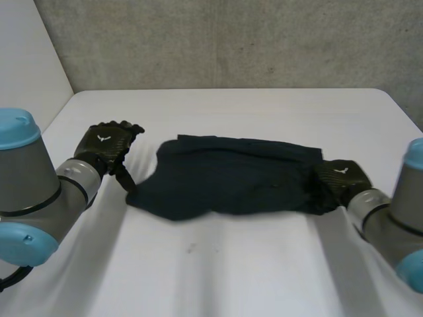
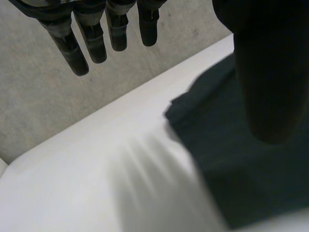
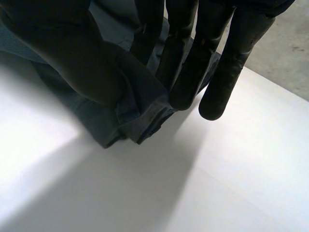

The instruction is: Fold the shorts.

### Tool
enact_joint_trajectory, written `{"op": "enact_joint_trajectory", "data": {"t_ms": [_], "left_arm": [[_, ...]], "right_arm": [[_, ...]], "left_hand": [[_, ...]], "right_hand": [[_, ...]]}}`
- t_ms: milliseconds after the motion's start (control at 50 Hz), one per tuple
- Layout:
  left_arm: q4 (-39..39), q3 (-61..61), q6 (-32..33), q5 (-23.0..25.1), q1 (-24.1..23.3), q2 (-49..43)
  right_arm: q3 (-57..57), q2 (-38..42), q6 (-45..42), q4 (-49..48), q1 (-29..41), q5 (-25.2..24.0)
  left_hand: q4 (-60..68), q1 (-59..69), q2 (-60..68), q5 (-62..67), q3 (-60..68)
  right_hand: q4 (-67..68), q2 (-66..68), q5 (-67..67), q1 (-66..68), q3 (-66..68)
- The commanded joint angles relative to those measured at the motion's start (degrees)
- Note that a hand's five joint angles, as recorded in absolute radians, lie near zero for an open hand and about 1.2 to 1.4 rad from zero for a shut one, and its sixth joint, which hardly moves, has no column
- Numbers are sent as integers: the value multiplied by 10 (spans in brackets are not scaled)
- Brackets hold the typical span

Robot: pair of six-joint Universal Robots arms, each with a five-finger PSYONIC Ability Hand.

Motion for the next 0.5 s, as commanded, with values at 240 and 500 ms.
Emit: {"op": "enact_joint_trajectory", "data": {"t_ms": [240, 500], "left_arm": [[0, -11, -2, 0, 11, 37], [1, -7, -2, -1, 12, 46]], "right_arm": [[-80, -91, -288, 135, -29, -22], [-263, 97, -323, 46, 258, -96]], "left_hand": [[-9, 0, -7, -18, -15], [-11, -2, -9, -20, -17]], "right_hand": [[118, 132, 151, 296, 124], [118, 132, 151, 296, 124]]}}
